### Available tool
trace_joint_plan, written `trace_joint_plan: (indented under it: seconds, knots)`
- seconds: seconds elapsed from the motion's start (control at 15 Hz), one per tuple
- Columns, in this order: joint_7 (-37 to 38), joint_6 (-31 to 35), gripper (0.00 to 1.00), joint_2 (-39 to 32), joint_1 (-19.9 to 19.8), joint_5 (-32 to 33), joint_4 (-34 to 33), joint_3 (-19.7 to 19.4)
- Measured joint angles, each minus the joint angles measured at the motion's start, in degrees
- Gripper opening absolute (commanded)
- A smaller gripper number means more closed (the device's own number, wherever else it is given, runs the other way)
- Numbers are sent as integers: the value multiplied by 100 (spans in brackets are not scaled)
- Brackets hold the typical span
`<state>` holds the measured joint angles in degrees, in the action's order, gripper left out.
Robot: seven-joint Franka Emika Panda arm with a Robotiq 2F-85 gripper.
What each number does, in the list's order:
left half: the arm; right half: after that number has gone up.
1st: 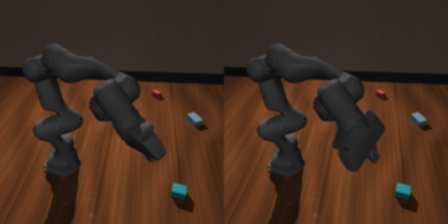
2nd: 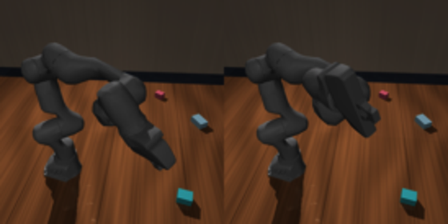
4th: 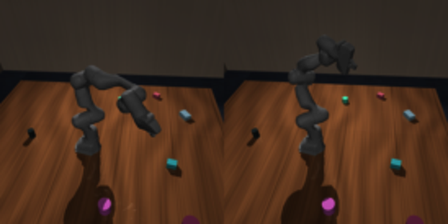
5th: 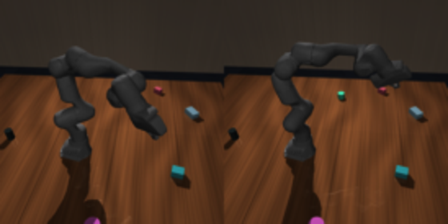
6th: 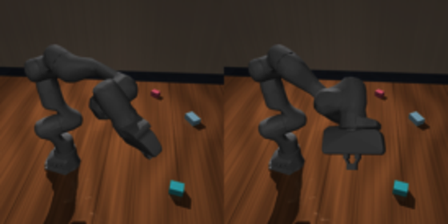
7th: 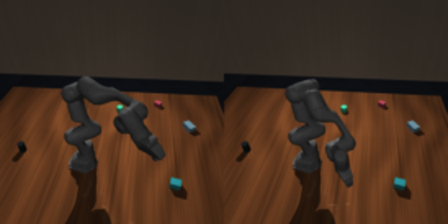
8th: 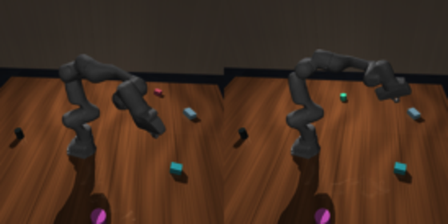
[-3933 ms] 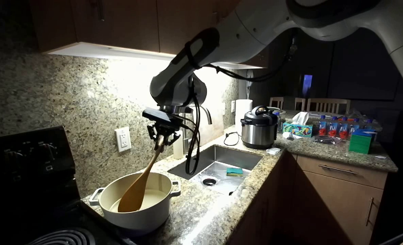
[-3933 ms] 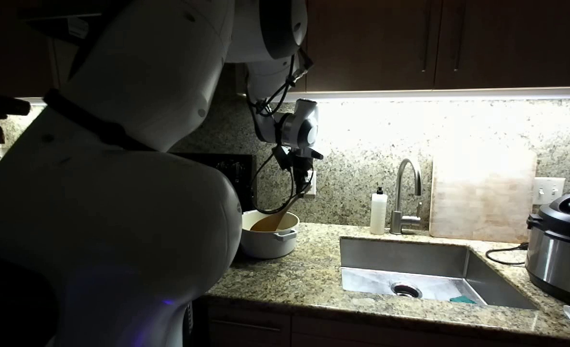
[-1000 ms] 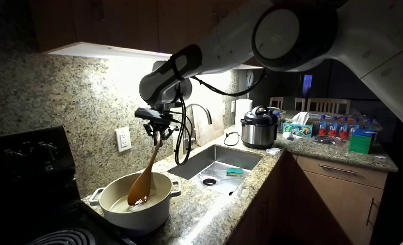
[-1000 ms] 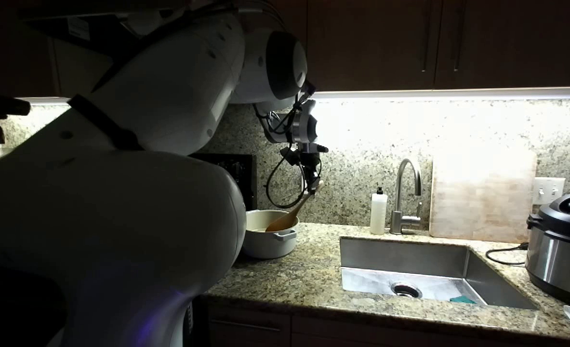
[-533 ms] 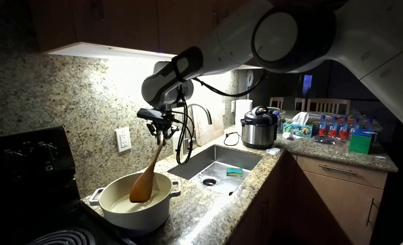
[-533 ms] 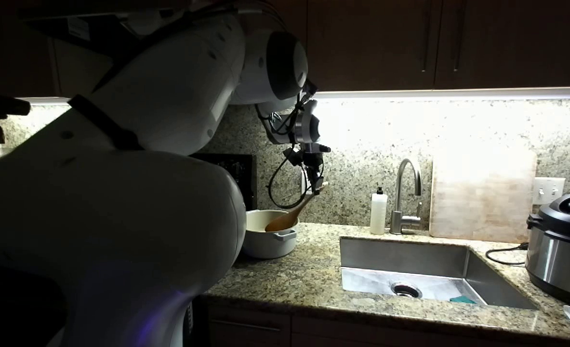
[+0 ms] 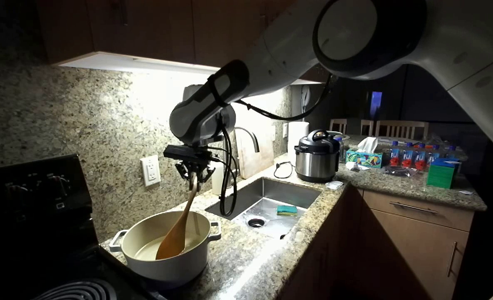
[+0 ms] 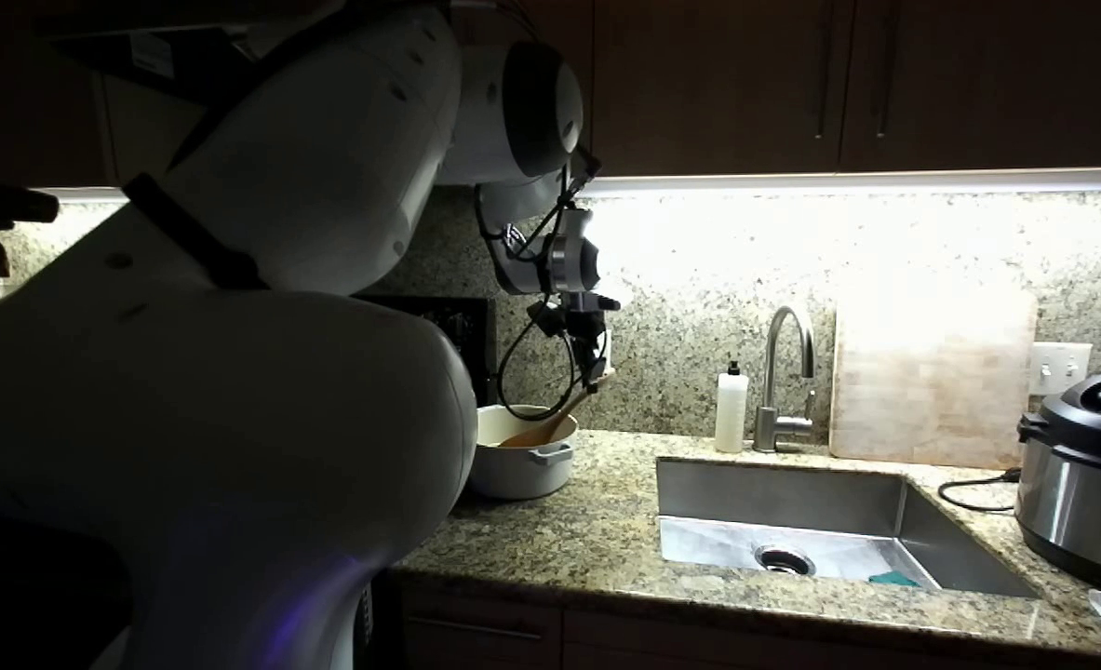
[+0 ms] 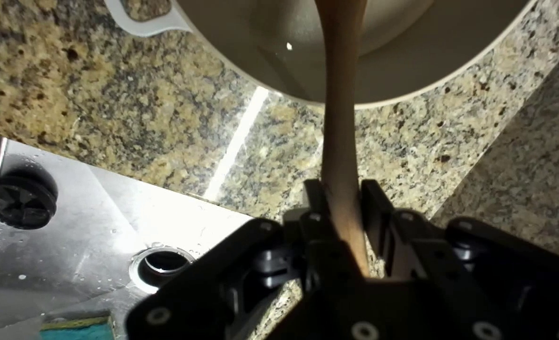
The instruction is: Hold the wooden spoon and stir in the pot on the countertop.
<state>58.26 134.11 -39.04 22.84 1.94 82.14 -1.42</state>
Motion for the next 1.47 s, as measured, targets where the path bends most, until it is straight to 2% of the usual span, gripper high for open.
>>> trace_joint_plan:
  seconds: [0.6, 1.13, 1.47]
  knots:
    - [-157, -149, 6, 37, 6, 0, -65, 263]
    - [-273, -1093, 6, -374, 16, 0, -1145, 369]
    - [-273, -1264, 6, -564, -23, 0, -1510, 342]
